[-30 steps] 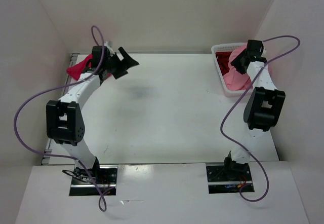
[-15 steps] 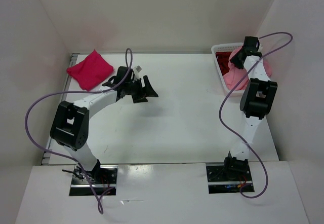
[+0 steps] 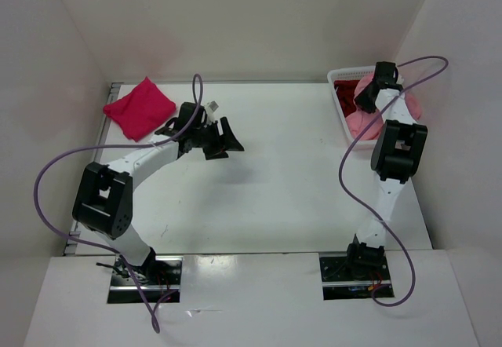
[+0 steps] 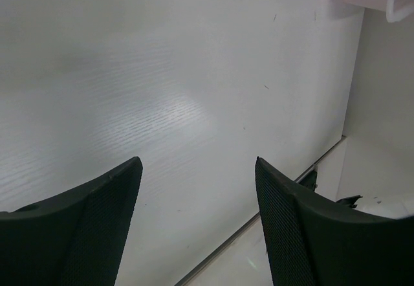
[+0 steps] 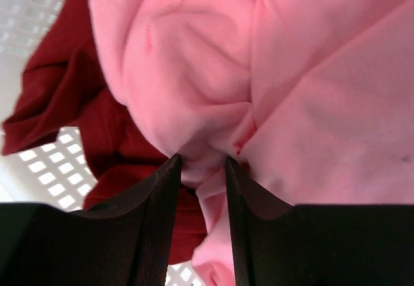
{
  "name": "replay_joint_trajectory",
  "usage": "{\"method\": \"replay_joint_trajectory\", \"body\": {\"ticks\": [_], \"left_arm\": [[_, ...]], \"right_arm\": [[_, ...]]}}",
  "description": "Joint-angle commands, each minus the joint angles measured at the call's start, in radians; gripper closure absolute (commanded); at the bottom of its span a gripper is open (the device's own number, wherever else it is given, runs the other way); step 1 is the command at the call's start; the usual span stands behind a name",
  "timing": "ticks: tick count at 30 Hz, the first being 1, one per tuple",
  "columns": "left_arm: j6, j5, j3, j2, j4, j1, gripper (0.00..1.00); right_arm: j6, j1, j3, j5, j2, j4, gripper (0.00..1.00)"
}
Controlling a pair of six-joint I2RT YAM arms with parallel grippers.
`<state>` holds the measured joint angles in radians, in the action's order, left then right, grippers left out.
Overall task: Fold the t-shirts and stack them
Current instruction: Grab crumpled tshirt from bin with the right arm
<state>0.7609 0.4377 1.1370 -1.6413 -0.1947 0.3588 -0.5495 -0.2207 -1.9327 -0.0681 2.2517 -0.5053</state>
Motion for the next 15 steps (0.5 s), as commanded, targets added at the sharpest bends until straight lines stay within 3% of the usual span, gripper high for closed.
{"method": "replay_joint_trajectory", "body": {"ticks": [1,8,10,11,15], "left_arm": [[-0.021,0.001,0.021,0.057,-0.003,-0.003,0.22],[-0.021,-0.008,0.012,0.057,-0.012,-0.003,0.22],[-0.021,-0.008,0.012,0.057,-0.012,-0.003,0.22],[-0.021,-0.008,0.012,0.057,-0.012,-0.003,0.22],[-0.021,-0.008,0.03,0.047,-0.012,-0.003,0.22]], "right_arm": [[0.008,-0.003,0.047,-0.058,-0.083,0.011,0.6],[0.008,-0.012,0.047,-0.035,-0.043,0.001,0.63],[0.008,-0.012,0.009,-0.025,-0.029,0.001,0.75],[-0.001,-0.012,0.009,-0.012,-0.029,0.001,0.88],[-0.021,-0.012,0.043,-0.054,-0.121,0.014,0.99]]}}
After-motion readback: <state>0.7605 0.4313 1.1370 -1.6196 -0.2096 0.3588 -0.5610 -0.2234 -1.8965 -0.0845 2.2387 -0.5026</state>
